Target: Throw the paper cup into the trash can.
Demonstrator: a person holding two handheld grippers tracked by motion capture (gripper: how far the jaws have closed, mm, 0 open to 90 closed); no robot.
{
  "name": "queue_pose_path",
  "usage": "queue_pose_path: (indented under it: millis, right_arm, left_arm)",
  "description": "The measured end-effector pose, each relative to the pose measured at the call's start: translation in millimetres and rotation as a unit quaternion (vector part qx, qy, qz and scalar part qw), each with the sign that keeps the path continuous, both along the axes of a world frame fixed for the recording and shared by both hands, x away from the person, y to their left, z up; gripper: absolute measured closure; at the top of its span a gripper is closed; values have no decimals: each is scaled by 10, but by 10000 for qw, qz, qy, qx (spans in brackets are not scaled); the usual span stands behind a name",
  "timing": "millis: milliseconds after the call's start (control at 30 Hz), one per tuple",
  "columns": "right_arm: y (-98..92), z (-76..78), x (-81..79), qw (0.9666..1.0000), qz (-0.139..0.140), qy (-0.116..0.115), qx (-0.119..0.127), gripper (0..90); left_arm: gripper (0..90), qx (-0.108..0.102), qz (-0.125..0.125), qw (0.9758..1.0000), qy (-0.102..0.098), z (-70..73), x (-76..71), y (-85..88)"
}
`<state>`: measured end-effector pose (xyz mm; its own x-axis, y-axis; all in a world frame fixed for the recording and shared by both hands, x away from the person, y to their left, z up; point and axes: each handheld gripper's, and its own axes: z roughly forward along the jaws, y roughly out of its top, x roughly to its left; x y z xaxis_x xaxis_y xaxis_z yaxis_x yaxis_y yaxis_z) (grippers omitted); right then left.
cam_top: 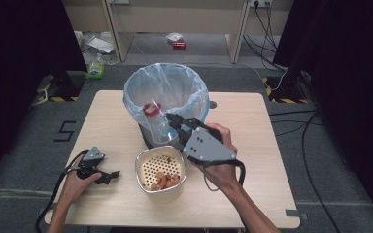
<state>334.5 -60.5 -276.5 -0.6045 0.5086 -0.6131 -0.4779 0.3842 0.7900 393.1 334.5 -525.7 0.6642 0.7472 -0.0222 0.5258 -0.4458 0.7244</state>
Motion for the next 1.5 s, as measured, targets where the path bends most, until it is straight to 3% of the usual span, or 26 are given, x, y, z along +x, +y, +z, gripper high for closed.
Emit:
queue_pose_path:
  millis: [133,233,367,533,700,767,800,933,1167,1367,1500]
  right_arm:
    - [-30,98,211,9996,-233,24,130,878]
    - [-38,136,421,9985,-423,213,268,877]
    - [-25,106,746,9961,-714,477,202,875]
    - [-36,25,1104,9907,-956,910,320,873]
    - [-48,-29,1341,9851,-1059,1259,495,865]
    - [-37,-51,1425,9814,-1046,1505,577,821]
    - [-32,-55,1458,9807,-1057,1511,644,812]
    - [-22,-31,1515,9785,-1103,1534,829,756]
    - [-113,9,1457,9774,-1188,1525,857,710]
    - [-285,39,1367,9753,-1296,1603,796,650]
    - [-465,42,1296,9719,-1375,1711,852,619]
  left_arm:
    - [0,0,1,10000,-1,0,0,0]
    - [0,0,1,10000,-1,0,0,0]
    - [0,0,2,10000,-1,0,0,0]
    - [0,-1,1,10000,0,0,0,0]
    - [0,1,7,10000,-7,-1,1,0]
    - [0,-4,1,10000,-2,-1,1,0]
    - [0,-4,6,10000,-11,-2,1,0]
    - [0,-3,2,10000,-3,-1,0,0]
    - [0,-1,2,10000,-1,0,0,0]
    - [0,-2,3,10000,-2,0,0,0]
    - [0,-2,3,10000,-2,0,0,0]
